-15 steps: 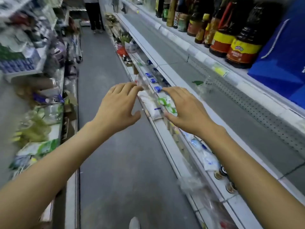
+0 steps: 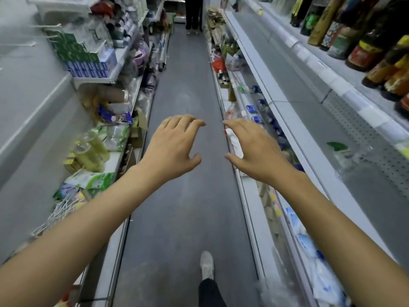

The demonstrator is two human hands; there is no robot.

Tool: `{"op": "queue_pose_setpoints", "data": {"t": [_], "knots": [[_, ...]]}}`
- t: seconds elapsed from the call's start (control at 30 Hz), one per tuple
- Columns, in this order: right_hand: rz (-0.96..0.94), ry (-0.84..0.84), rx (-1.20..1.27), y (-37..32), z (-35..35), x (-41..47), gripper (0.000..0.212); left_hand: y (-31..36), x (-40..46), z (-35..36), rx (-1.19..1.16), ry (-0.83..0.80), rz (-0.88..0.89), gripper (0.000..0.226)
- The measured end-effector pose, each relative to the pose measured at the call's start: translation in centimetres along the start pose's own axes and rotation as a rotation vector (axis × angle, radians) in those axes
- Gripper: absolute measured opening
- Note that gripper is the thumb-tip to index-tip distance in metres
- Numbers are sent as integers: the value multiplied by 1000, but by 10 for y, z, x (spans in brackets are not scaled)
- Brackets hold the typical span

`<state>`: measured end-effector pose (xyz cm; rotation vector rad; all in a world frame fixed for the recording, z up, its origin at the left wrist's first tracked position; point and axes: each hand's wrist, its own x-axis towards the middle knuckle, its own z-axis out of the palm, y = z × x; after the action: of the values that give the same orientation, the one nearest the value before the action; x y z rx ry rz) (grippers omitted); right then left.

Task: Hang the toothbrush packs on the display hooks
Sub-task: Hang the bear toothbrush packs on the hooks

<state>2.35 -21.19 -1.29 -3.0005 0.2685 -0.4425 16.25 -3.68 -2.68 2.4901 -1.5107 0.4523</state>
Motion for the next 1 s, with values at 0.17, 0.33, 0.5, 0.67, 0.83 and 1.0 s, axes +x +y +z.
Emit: {"op": "queue_pose_setpoints", "data": {"t": [0.17,0.33,0.5,0.67,0.83,1.0], "knots": [[-75,-3,21,48,15,86,74,-35,71,19,20,10,-107,66],[-171,6,27,97,24,173,73,-65,143,34,72,23,-179,67],[-238,7,37,128,38,246,72,-96,197,50,108,22,-233,68],[-258,-2,67,152,59,315,71,-137,248,69,122,31,-281,66],[-260,7,76,171,84,398,72,-193,305,98,144,16,-272,66],[-272,32,66,179,110,496,72,-268,374,129,143,33,-258,68]]}}
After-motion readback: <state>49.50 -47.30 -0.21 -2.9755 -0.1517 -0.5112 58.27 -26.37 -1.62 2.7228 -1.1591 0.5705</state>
